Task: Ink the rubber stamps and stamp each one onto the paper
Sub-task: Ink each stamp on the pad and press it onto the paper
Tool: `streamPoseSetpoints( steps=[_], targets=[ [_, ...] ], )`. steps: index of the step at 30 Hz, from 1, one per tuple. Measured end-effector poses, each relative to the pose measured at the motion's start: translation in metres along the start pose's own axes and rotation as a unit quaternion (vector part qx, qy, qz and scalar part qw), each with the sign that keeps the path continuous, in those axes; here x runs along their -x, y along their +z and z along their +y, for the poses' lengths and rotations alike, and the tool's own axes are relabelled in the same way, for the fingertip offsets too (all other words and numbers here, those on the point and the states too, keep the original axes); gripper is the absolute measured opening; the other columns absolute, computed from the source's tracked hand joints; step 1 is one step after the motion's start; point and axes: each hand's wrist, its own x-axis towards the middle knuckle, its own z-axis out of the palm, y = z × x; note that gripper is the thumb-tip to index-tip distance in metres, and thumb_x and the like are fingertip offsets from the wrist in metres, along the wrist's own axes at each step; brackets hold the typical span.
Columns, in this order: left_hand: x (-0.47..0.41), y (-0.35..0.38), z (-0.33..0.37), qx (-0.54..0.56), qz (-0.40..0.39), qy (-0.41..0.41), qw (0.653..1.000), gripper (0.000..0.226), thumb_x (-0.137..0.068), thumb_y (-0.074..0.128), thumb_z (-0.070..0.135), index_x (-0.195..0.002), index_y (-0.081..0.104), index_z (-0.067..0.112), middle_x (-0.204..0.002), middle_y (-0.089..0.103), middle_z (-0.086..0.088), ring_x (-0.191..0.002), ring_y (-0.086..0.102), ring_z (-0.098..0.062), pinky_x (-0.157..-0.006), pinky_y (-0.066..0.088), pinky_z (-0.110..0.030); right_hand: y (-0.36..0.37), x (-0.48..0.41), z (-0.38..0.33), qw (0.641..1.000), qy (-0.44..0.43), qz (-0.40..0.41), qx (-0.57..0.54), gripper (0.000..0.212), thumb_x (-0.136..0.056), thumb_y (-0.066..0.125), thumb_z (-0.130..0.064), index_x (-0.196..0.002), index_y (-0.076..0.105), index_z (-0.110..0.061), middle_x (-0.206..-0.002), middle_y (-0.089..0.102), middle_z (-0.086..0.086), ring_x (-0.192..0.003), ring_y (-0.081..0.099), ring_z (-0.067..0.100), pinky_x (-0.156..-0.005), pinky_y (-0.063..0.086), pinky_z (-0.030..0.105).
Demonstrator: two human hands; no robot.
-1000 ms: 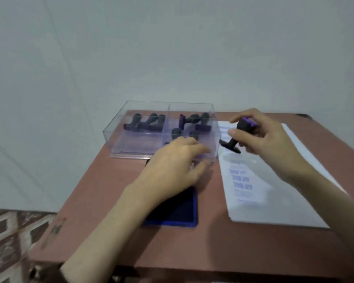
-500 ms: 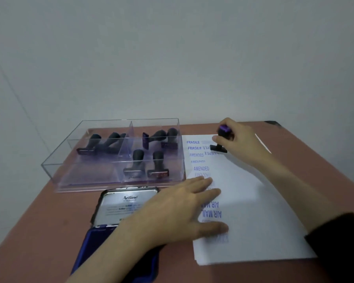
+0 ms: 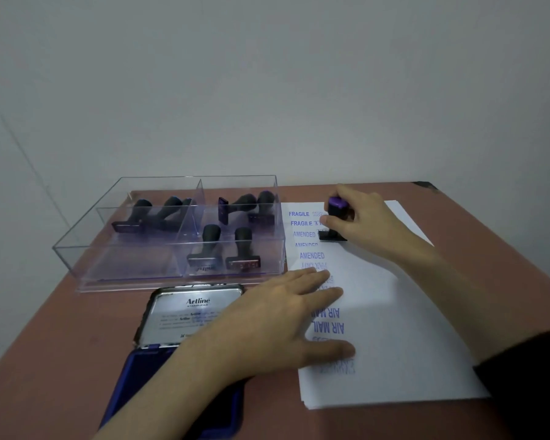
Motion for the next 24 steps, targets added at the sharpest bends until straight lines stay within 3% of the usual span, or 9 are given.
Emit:
streamPoseSetpoints(
  steps=[9, 24],
  targets=[
    [-0.0001, -0.0003, -0.0018, 0.002, -0.003, 0.002, 1.0, 0.076, -0.081, 0.043, 0.069, -0.145, 0.021, 0.035, -0.156, 0.011, 0.013, -0.142, 0.005, -0.004, -0.115, 0.01, -0.023, 0.0034, 0.0006, 0.0035, 1.0, 0.004, -0.015, 0.011, 0.014, -0.083, 0.066, -0.023, -0.084, 0.053, -0.016, -0.067, 0.053, -0.005, -0.058, 0.045, 0.009, -0.052, 0.034, 0.018],
    [0.0007, -0.0015, 0.0011, -0.003, -0.004, 0.01, 1.0, 0.073, -0.082, 0.044, 0.067, -0.145, 0.023, 0.035, -0.156, 0.012, 0.011, -0.141, 0.007, -0.005, -0.109, 0.006, -0.015, 0.0077, 0.0033, 0.0004, 0.999, 0.014, -0.025, 0.027, 0.016, -0.087, 0.059, -0.019, -0.084, 0.045, -0.012, -0.066, 0.048, -0.002, -0.056, 0.04, 0.014, -0.05, 0.032, 0.022]
  ],
)
